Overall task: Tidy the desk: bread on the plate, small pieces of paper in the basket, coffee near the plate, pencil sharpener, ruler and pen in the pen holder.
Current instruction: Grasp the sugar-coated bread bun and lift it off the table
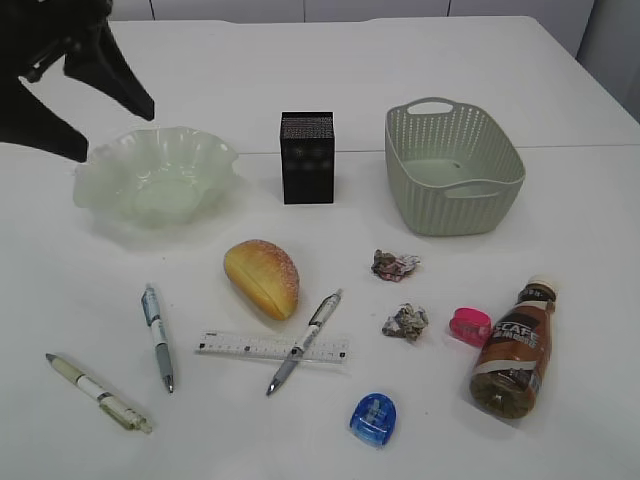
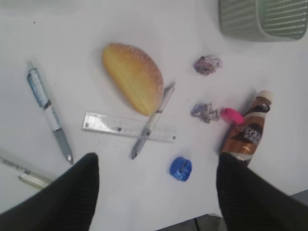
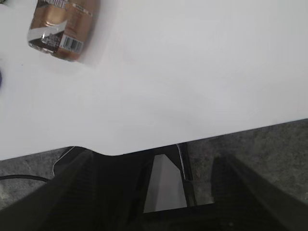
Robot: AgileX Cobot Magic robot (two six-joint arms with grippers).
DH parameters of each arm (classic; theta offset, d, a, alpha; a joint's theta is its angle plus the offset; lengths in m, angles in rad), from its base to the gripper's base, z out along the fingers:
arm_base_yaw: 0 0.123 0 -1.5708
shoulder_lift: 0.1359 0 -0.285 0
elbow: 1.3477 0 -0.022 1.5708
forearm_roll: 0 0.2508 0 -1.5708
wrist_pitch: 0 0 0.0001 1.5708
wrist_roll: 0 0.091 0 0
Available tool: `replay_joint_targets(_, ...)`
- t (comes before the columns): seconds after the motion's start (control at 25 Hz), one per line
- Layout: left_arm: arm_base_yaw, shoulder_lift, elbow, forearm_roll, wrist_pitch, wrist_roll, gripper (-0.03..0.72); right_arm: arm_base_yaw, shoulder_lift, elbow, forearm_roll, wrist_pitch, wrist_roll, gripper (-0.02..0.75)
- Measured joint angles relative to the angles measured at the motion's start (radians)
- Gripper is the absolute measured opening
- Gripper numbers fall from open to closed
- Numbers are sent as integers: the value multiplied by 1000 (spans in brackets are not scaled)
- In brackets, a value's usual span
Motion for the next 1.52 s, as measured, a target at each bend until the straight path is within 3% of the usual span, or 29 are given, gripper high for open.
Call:
replay_joint_targets(0.24, -15, 6, 0, -104, -128, -29, 540, 0, 72, -47, -10, -4, 0, 574)
replay_joint_targets(0.48, -114, 96, 0, -98, -248, -170, 540, 0, 94, -47, -16, -4, -8, 574)
replay_joint_targets(0.64, -185, 191, 0, -33, -284, -262, 541, 0, 94, -47, -18, -4, -16, 574)
replay_joint_targets(0.88, -194, 281, 0, 34, -284, -325, 541, 0, 94, -47, -16, -6, -18, 574)
replay_joint_targets(1.52, -198, 352, 0, 30, -414, -371, 539, 0, 94, -47, -7, -6, -31, 574)
